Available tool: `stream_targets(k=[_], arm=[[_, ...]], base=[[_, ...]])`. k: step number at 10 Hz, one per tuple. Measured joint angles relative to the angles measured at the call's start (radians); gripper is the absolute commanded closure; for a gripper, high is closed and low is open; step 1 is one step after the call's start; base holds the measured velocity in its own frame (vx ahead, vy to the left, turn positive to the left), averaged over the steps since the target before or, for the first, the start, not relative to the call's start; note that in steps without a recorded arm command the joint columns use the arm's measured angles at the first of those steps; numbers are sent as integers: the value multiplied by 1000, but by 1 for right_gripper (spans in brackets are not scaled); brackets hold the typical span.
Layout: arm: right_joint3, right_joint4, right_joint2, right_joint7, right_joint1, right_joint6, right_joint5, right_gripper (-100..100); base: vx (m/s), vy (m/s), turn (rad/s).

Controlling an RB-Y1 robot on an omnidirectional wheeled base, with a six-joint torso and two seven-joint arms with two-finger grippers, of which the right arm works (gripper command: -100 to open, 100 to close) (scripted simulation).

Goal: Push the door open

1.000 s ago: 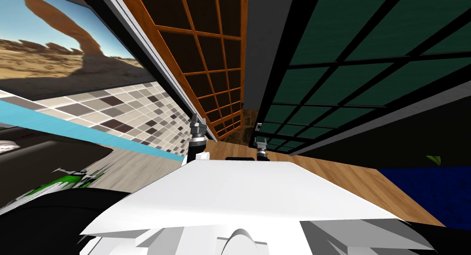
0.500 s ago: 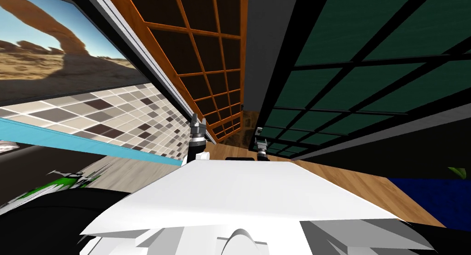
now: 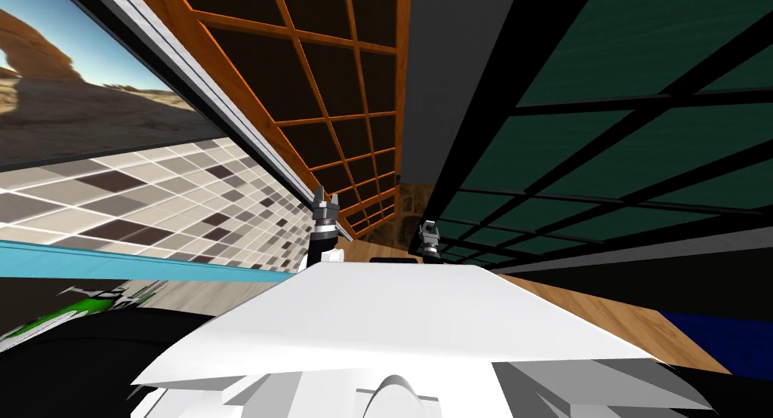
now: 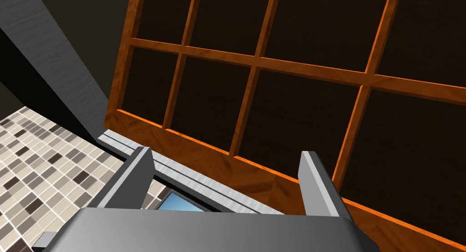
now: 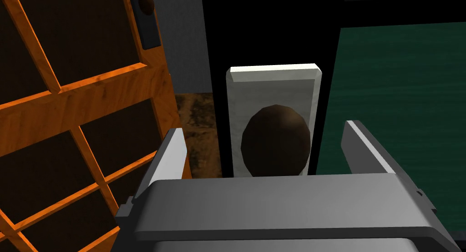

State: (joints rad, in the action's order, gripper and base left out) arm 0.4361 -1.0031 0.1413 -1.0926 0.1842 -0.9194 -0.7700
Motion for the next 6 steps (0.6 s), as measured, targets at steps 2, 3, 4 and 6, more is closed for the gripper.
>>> stream_targets(k=[2,3,4,6], arm=[[-1,0,1,0,0,0,0,100],[-3,1,2,0,-1,0,-1,100],[-4,1,3,0,-2,1,-2,100],[-4,1,3,0,-2,2,-2,100]], base=[[-19,4,-12],[-14,3,18],[0,0,0],[0,0,0]])
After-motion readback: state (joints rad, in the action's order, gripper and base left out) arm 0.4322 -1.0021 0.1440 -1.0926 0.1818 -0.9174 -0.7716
